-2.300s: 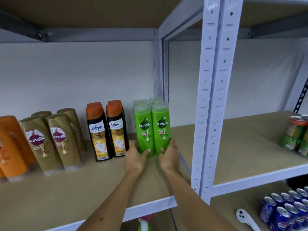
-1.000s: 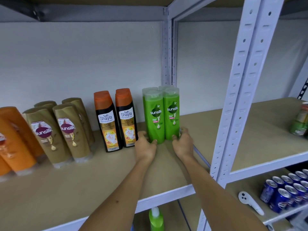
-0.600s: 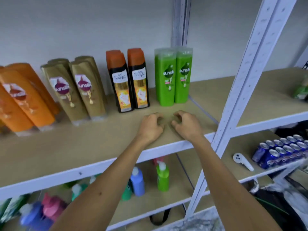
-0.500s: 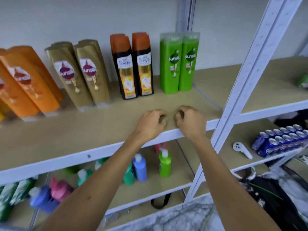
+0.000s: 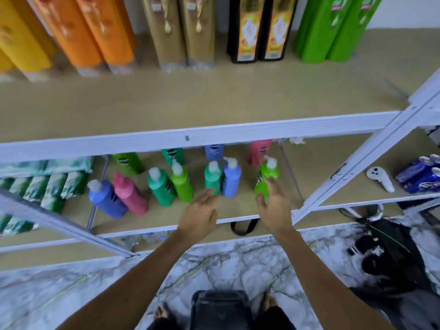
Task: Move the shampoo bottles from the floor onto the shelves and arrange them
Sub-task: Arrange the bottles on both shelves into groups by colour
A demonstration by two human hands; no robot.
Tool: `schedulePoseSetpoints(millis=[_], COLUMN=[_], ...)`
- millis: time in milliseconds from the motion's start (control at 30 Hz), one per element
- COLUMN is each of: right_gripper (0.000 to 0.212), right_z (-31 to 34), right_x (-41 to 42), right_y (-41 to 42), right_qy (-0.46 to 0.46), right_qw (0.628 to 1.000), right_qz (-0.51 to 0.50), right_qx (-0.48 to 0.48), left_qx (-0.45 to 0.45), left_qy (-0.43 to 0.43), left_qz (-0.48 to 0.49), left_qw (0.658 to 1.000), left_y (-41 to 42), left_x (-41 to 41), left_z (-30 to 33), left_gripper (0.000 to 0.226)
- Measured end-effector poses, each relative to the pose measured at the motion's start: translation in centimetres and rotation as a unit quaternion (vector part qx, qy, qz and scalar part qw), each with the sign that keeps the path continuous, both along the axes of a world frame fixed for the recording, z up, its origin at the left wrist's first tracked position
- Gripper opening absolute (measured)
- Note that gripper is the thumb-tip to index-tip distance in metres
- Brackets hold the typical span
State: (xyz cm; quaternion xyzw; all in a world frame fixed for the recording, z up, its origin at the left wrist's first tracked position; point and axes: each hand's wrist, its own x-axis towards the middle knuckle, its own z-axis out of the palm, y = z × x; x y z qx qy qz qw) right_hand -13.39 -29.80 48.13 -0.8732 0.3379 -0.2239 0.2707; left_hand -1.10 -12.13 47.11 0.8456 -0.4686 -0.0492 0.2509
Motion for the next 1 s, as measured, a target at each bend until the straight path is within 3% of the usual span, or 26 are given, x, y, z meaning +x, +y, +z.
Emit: schedulePoseSetpoints(millis=[100, 233, 400, 467, 600, 733, 867, 1000], right_gripper=[0.051, 0.039, 0.04, 0.034, 0.042, 0.027, 0.034, 0.023], right_z=[-4.9, -11.0, -19.1, -21.1, -26.9, -31.2, -32.3, -32.1], right_x=[1.4, 3.9, 7.1, 8.2, 10.5, 11.6, 11.7, 11.7], right_y=[0.0, -0.8, -3.6, -4.8, -6.8, -8.0, -8.4, -8.2], right_qy=[0.096, 0.172, 0.192, 0.191, 0.154, 0.089, 0.063, 0.068], right_qw=[0.993, 0.981, 0.978, 0.98, 0.987, 0.991, 0.988, 0.986], right_qz=[0.032, 0.06, 0.057, 0.054, 0.031, 0.017, 0.019, 0.01], right_qx=[0.066, 0.07, 0.052, 0.03, -0.023, -0.1, -0.143, -0.154], left_qx=[0.103, 0.119, 0.079, 0.039, -0.075, -0.156, -0.207, -0.214], left_qy=[0.126, 0.176, 0.172, 0.166, 0.171, 0.181, 0.157, 0.153], left_qz=[0.084, 0.138, 0.181, 0.199, 0.215, 0.218, 0.202, 0.196], left_qw=[0.983, 0.967, 0.965, 0.965, 0.959, 0.946, 0.944, 0.945], left_y=[2.1, 1.7, -2.2, -3.8, -6.7, -8.3, -8.9, -8.6], left_x=[1.6, 3.6, 7.2, 8.1, 9.5, 10.7, 11.5, 11.7], left_z=[-4.4, -10.1, -17.6, -19.8, -25.1, -29.1, -30.9, -31.1], left_gripper=[0.042, 0.044, 0.044, 0.055, 0.082, 0.091, 0.085, 0.077])
